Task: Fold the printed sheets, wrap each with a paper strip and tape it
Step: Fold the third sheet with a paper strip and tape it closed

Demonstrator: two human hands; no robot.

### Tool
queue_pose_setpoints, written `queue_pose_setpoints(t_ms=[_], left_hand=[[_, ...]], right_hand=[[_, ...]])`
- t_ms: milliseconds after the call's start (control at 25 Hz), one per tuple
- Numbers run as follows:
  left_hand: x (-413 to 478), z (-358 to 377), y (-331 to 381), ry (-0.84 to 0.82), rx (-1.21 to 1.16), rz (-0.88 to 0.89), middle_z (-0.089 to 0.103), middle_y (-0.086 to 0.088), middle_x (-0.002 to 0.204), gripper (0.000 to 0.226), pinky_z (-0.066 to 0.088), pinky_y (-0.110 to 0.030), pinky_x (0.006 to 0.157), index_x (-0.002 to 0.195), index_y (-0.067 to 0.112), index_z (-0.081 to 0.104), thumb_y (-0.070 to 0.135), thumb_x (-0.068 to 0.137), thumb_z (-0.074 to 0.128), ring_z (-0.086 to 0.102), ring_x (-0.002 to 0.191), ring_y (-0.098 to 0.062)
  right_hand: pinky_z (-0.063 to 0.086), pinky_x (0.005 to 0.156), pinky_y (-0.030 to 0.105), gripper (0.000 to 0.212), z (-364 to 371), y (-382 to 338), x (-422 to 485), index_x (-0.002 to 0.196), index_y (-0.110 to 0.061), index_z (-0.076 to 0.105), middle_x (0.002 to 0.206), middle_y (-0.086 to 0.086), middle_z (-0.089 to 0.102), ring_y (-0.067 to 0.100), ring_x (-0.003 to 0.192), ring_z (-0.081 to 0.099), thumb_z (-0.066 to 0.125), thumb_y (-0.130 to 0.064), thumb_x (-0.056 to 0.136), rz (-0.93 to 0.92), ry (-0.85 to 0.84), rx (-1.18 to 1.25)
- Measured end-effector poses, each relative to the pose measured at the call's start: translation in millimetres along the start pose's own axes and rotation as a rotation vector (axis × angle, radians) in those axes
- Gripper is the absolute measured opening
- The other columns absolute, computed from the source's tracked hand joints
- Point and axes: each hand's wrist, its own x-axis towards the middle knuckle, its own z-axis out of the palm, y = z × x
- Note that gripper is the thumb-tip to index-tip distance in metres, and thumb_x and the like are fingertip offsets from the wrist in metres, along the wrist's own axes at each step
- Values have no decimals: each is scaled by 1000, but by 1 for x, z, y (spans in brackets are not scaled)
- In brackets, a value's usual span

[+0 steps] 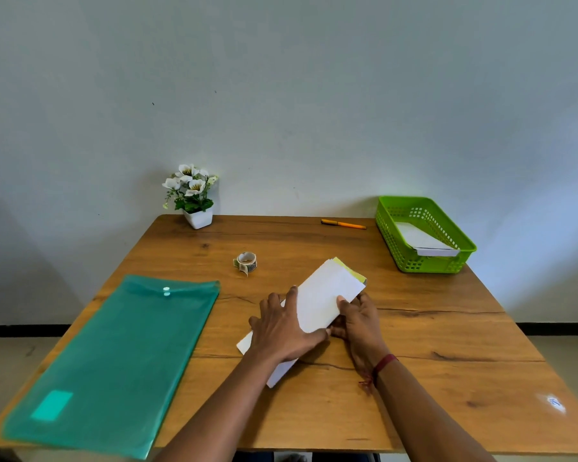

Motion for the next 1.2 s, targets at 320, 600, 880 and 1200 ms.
queue_pose_setpoints(t_ms=[320,600,880,1200], left_hand=[[18,-19,-33,-298,-1148,-219,77,0,100,19,54,-23,63,96,24,75,41,90,69,73,79,-8],[43,0,-22,-10,-1151,-189,70,9,105,38,60,-30,76,116,26,59,15,84,77,69,94,-11],[58,5,-32,48,-1177,-147,69,6,108,51,62,-37,77,128,29,51,7,87,73,71,94,-14],[53,15,-31,179,-998,-101,67,13,108,37,56,-21,78,119,27,64,15,85,73,64,95,-2]], right_hand=[[60,74,48,41,5,-7,26,123,-11,55,110,15,73,36,95,72,60,8,88,142,-166,-138],[58,85,53,47,6,-12,36,131,-16,49,119,15,69,36,101,70,68,-6,89,280,-329,-306],[62,77,46,43,28,-7,46,133,-19,45,114,11,67,31,95,72,63,-9,95,129,-172,-347],[60,76,40,26,25,4,44,116,-17,65,110,10,69,21,84,70,58,-3,95,26,-108,-402]])
